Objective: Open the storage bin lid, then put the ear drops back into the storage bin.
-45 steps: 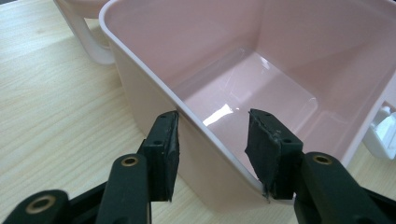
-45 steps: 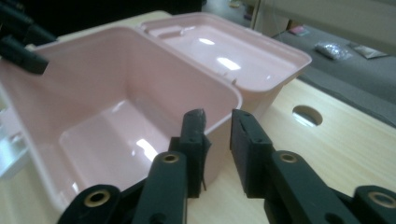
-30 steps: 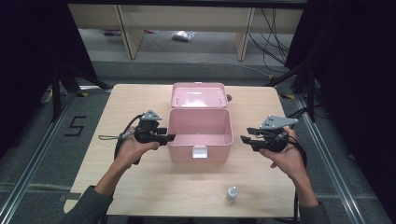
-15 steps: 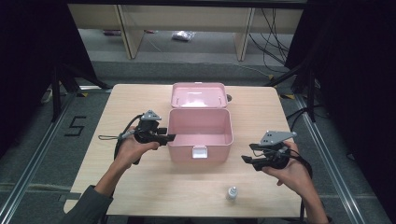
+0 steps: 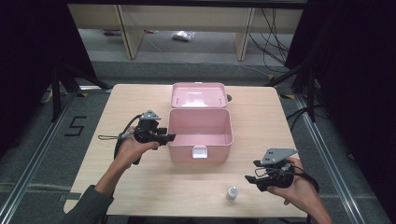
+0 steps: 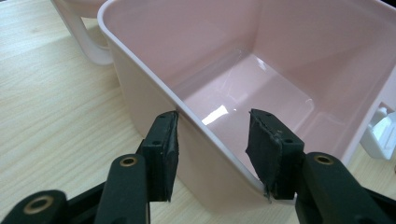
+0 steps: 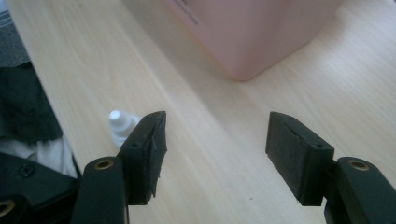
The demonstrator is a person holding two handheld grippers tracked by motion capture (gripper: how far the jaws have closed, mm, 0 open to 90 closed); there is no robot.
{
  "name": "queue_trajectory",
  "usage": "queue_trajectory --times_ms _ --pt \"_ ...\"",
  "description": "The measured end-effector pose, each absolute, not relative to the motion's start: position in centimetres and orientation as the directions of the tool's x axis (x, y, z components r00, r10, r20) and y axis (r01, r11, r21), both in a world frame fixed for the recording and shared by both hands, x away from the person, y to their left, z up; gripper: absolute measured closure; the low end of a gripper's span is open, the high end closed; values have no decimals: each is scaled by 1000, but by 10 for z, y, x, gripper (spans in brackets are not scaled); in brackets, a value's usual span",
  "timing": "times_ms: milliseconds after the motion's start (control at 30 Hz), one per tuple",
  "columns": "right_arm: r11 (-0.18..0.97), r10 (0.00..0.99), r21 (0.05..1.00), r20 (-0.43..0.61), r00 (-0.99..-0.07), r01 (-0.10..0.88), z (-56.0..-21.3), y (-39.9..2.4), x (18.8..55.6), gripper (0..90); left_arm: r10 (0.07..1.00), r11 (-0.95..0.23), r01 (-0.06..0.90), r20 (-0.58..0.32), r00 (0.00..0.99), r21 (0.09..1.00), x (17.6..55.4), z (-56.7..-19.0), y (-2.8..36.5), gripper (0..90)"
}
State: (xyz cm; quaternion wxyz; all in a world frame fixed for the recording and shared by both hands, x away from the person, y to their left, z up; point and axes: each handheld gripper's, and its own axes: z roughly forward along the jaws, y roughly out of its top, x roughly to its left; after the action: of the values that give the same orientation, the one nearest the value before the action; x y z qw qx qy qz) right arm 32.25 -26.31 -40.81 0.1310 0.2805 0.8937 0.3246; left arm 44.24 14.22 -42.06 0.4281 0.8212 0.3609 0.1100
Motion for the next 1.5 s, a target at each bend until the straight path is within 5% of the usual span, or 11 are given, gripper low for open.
queue_trajectory --times_ms 900,1500 --pt "737 495 556 -55 -867 385 -427 -242 285 336 713 -358 532 -143 687 767 439 -420 140 520" --pt "799 432 491 -69 -899 347 -440 -213 293 349 710 -359 532 -145 689 767 440 -420 140 518"
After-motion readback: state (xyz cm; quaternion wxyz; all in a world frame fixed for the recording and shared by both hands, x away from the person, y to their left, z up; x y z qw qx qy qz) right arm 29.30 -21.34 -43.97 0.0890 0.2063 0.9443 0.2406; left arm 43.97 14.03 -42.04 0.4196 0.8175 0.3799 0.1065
